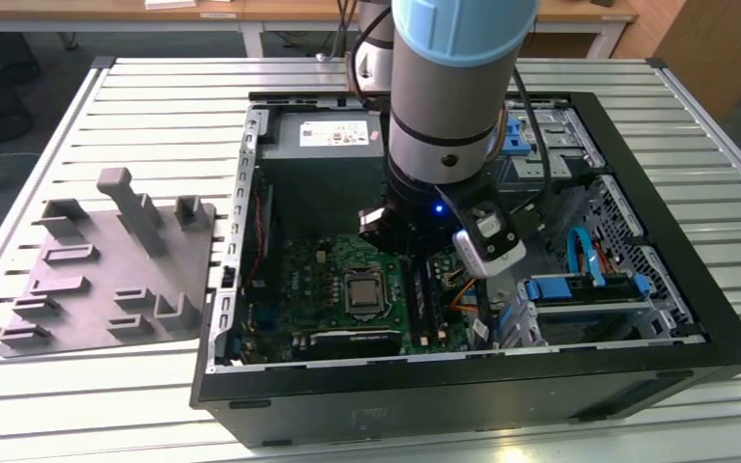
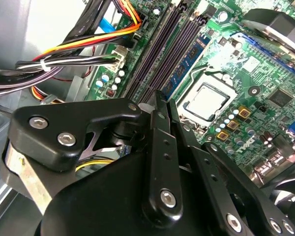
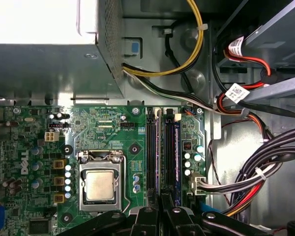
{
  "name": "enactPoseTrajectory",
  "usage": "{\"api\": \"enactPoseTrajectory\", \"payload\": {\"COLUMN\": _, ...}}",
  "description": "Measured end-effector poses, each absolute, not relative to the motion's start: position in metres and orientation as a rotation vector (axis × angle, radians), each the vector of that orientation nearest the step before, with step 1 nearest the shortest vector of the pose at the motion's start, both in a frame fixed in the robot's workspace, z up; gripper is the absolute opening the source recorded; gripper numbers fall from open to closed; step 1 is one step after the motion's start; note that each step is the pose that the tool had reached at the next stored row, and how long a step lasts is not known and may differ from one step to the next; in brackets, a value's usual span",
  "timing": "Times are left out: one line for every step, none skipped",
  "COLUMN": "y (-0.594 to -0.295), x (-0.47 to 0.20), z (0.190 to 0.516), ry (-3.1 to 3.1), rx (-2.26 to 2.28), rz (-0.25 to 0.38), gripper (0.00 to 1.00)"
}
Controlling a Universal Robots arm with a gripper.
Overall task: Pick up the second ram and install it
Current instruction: 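Insert the second ram into the second slot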
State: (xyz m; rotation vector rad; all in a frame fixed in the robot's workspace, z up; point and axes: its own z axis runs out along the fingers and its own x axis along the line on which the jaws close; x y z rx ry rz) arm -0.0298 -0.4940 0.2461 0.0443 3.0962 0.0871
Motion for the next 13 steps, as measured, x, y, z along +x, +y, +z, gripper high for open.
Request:
{"api": "enactPoseTrajectory", "payload": {"y": -0.4940, "x": -0.0298, "z": 0.2459, "ry": 3.096, "rx": 0.044, "rz": 0.087, "gripper": 0.14}}
{"api": "enactPoseTrajectory", "payload": {"y": -0.4940, "x": -0.0298, "z": 0.2456, "ry": 3.096, "rx": 0.044, "rz": 0.087, "gripper": 0.14}}
{"api": "enactPoseTrajectory", "payload": {"y": -0.4941, "x": -0.0298, "z": 0.2454, "ry": 3.096, "rx": 0.044, "rz": 0.087, "gripper": 0.14}}
{"api": "enactPoseTrajectory", "payload": {"y": -0.4941, "x": -0.0298, "z": 0.2451, "ry": 3.096, "rx": 0.044, "rz": 0.087, "gripper": 0.14}}
{"api": "enactPoseTrajectory", "payload": {"y": -0.4941, "x": -0.0298, "z": 0.2448, "ry": 3.096, "rx": 0.044, "rz": 0.087, "gripper": 0.14}}
{"api": "enactPoseTrajectory", "payload": {"y": -0.4940, "x": -0.0298, "z": 0.2446, "ry": 3.096, "rx": 0.044, "rz": 0.087, "gripper": 0.14}}
{"api": "enactPoseTrajectory", "payload": {"y": -0.4941, "x": -0.0298, "z": 0.2443, "ry": 3.096, "rx": 0.044, "rz": 0.087, "gripper": 0.14}}
{"api": "enactPoseTrajectory", "payload": {"y": -0.4941, "x": -0.0298, "z": 0.2440, "ry": 3.096, "rx": 0.044, "rz": 0.087, "gripper": 0.14}}
{"api": "enactPoseTrajectory", "payload": {"y": -0.4941, "x": -0.0298, "z": 0.2437, "ry": 3.096, "rx": 0.044, "rz": 0.087, "gripper": 0.14}}
{"api": "enactPoseTrajectory", "payload": {"y": -0.4940, "x": -0.0298, "z": 0.2435, "ry": 3.096, "rx": 0.044, "rz": 0.087, "gripper": 0.14}}
{"api": "enactPoseTrajectory", "payload": {"y": -0.4940, "x": -0.0298, "z": 0.2432, "ry": 3.096, "rx": 0.044, "rz": 0.087, "gripper": 0.14}}
{"api": "enactPoseTrajectory", "payload": {"y": -0.4940, "x": -0.0298, "z": 0.2428, "ry": 3.096, "rx": 0.044, "rz": 0.087, "gripper": 0.14}}
{"api": "enactPoseTrajectory", "payload": {"y": -0.4940, "x": -0.0298, "z": 0.2425, "ry": 3.096, "rx": 0.044, "rz": 0.087, "gripper": 0.14}}
